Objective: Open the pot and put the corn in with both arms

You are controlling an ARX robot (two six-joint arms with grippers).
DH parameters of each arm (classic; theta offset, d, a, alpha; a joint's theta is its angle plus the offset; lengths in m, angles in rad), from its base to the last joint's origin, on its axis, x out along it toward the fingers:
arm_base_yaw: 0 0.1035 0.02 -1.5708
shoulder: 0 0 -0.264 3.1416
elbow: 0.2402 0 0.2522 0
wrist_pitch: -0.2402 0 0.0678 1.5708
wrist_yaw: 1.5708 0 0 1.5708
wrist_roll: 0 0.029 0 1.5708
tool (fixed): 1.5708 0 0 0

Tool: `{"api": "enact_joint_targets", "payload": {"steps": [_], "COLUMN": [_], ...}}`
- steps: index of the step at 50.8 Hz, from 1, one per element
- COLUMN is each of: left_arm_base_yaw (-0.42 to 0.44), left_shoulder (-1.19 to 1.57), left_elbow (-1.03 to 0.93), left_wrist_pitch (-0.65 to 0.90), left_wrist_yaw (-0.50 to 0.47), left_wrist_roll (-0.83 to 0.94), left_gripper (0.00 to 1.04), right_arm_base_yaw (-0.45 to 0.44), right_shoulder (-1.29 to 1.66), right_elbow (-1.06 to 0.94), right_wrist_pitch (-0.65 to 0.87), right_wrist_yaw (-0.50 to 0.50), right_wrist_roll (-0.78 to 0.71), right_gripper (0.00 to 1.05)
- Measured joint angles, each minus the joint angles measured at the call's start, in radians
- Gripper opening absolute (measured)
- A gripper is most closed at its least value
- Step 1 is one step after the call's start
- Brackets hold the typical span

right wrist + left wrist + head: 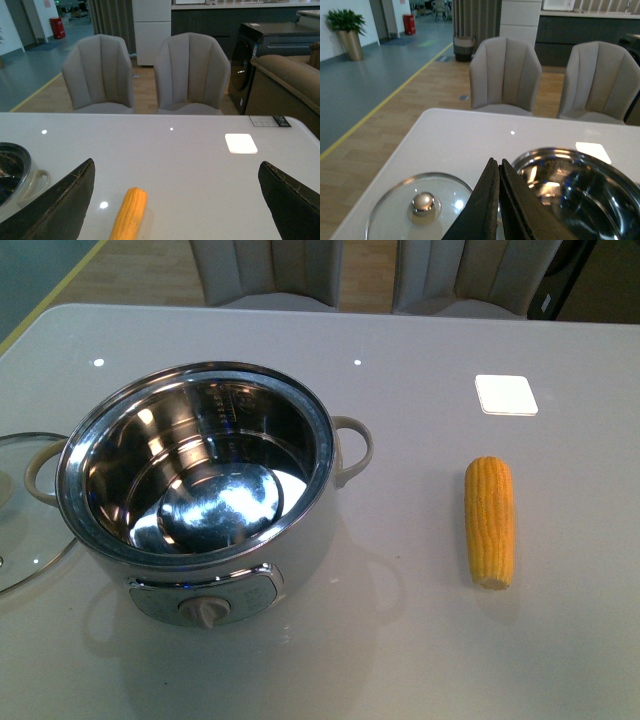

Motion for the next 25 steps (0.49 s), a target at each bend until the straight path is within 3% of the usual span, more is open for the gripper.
{"api": "enact_joint_targets", "payload": {"steps": [7, 16, 20, 23, 25], "left_arm_base_yaw": [0.000, 0.000, 0.000, 0.000, 0.000], "left_shoulder": [-0.077, -0.079, -0.079, -0.079, -0.079], "left_elbow": [0.000, 0.000, 0.000, 0.000, 0.000], "left_wrist_pitch": [-0.048, -0.050, -0.050, -0.050, -0.050], "left_wrist_yaw": [0.000, 0.000, -0.001, 0.002, 0.000], "left_wrist_roll": [0.000, 0.000, 0.000, 0.000, 0.000], "left_gripper": [0.04, 0.43, 0.58, 0.66, 0.72], "right_arm_base_yaw": [0.000, 0.003, 0.040, 0.055, 0.066], "right_shoulder": [0.000, 0.013, 0.221, 0.396, 0.472], "right_elbow": [0.000, 0.005, 0.144, 0.211, 0.221], "right_wrist_pitch": [0.000, -0.019, -0.338, -0.474, -0.481], "right_wrist_yaw": [0.000, 0.013, 0.126, 0.134, 0.134], "right_wrist_roll": [0.000, 0.010, 0.111, 0.164, 0.185], "right_gripper": [0.96, 0.96, 0.96, 0.96, 0.96]}}
